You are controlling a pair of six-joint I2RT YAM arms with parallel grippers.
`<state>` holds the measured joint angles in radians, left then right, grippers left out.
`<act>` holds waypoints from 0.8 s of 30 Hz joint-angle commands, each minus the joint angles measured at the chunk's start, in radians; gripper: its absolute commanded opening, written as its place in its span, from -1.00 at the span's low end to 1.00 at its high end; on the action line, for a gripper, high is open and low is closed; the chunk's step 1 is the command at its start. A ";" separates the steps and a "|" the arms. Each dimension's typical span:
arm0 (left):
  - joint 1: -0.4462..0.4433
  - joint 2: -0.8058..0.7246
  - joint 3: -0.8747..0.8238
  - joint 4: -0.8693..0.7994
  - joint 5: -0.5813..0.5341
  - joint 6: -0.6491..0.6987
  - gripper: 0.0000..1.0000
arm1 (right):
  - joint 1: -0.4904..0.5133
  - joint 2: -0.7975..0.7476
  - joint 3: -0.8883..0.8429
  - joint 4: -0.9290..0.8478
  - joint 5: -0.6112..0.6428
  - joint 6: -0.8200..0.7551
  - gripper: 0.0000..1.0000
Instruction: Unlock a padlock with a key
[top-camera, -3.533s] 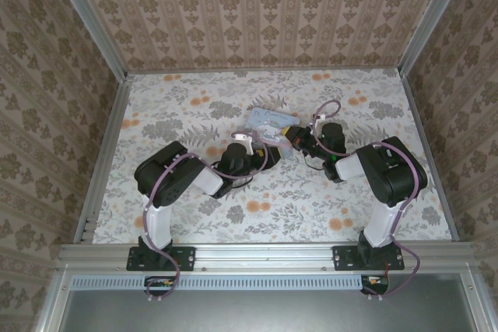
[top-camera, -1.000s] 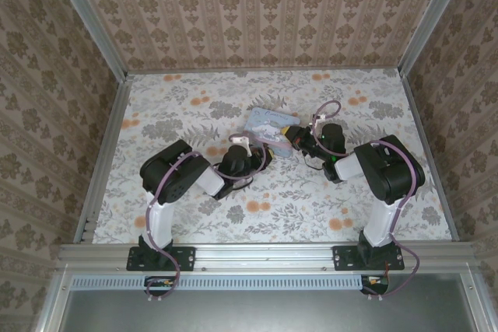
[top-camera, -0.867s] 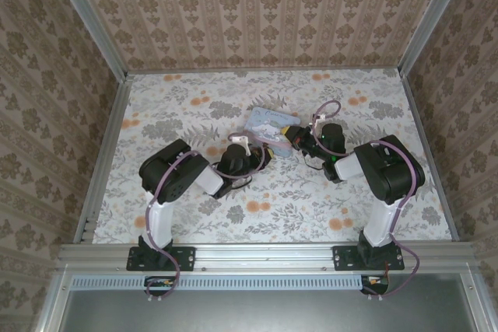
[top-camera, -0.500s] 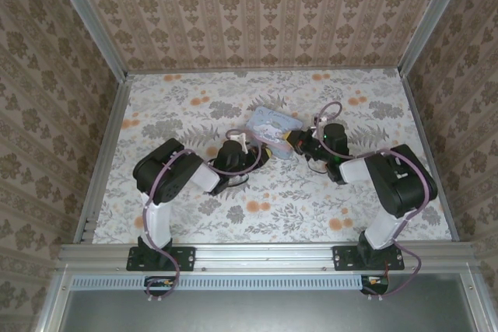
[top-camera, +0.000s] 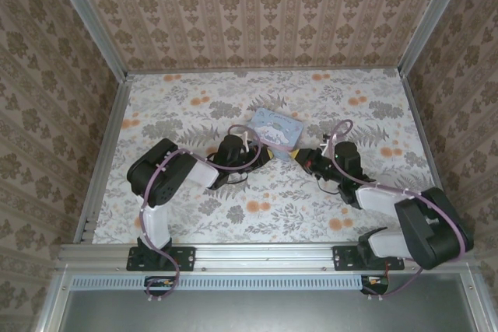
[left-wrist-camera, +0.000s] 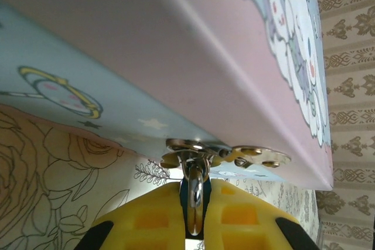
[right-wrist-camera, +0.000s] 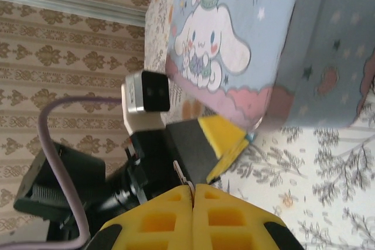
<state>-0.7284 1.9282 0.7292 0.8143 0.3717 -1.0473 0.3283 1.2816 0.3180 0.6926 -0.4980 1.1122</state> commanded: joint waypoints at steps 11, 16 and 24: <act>0.007 -0.019 0.038 -0.040 0.059 -0.039 -1.00 | 0.140 -0.038 -0.131 -0.020 0.122 -0.010 -1.00; 0.012 -0.035 0.030 -0.025 0.076 -0.067 -1.00 | 0.160 0.069 -0.141 0.080 0.140 0.003 -1.00; 0.017 -0.046 0.002 0.046 0.098 -0.128 -1.00 | 0.179 0.277 -0.120 0.299 0.164 0.072 -1.00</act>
<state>-0.7170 1.9190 0.7452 0.8001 0.4282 -1.1309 0.4980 1.5078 0.1913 0.8845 -0.3698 1.1469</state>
